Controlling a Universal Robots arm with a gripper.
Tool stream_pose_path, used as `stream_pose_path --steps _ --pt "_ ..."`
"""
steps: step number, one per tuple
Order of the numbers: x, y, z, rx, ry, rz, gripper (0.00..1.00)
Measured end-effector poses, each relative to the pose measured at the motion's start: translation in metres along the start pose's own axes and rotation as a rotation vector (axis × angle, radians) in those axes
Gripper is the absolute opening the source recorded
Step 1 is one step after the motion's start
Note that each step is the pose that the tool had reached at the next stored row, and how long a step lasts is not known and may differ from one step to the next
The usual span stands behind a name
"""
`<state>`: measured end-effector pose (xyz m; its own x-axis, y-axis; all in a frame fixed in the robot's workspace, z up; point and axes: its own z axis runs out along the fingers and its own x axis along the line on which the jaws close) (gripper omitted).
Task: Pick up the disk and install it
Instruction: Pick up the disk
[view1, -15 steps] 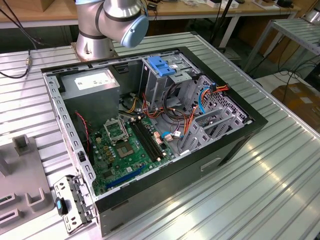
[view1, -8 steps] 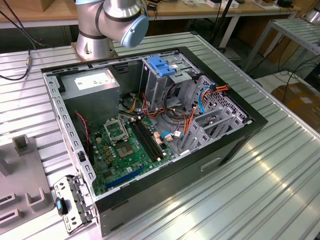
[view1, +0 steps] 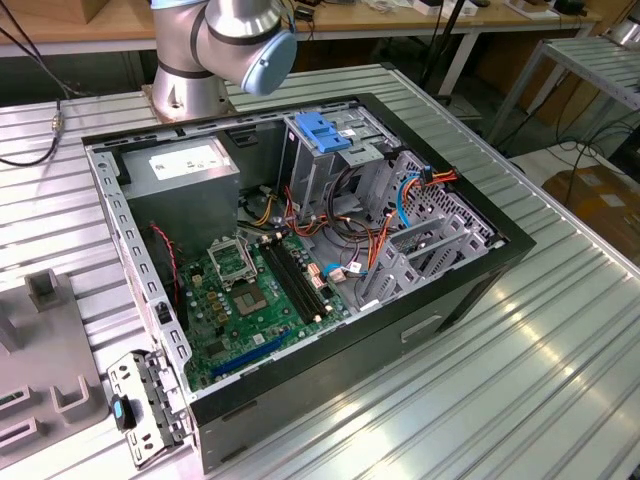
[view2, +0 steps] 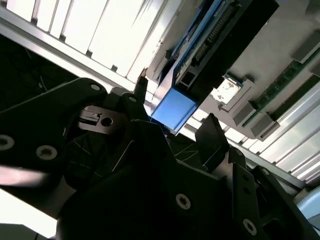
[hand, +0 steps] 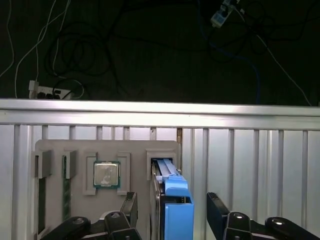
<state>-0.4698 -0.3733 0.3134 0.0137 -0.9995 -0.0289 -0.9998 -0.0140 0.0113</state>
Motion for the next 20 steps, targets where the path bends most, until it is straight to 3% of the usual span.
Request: stream_pose_path --steps 5,12,13,20 --pt "0.0001 -0.0011 0.0063 0.0008 -0.0003 0.033 0.66" --pt "0.0002 -0.0013 0.0086 0.0011 -0.0005 0.034 0.65" --pt "0.0002 -0.0013 0.0095 0.0010 -0.0005 0.034 0.57" --pt "-0.0003 -0.0017 0.0159 0.0010 -0.0004 0.035 0.57"
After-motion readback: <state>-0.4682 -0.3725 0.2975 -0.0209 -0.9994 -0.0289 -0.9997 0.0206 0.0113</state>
